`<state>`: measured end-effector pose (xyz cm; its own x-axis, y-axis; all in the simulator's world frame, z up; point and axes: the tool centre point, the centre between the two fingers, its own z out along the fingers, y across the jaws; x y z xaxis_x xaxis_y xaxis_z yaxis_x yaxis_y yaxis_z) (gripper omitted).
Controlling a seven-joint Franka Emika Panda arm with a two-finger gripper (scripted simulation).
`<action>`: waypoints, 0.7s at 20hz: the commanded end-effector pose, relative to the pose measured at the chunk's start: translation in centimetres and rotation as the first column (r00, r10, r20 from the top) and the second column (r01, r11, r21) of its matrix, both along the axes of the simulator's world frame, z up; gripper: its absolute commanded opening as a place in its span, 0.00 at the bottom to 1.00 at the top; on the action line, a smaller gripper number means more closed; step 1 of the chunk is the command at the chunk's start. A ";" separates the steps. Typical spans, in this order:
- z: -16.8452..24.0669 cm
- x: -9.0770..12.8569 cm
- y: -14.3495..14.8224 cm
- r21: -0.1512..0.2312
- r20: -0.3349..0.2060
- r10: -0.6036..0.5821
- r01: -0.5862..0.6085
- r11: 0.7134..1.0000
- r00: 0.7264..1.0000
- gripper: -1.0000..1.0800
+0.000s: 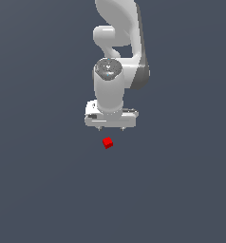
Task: Pick up the red cube and move it to a goal position.
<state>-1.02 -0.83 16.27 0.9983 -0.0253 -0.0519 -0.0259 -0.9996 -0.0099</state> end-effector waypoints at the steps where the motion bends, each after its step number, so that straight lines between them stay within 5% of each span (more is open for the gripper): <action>1: 0.0 0.0 0.0 0.000 0.000 0.000 0.000 1.000 1.000 0.96; 14: -3.2 -0.4 -0.4 0.000 0.012 0.118 -0.118 0.993 0.993 0.96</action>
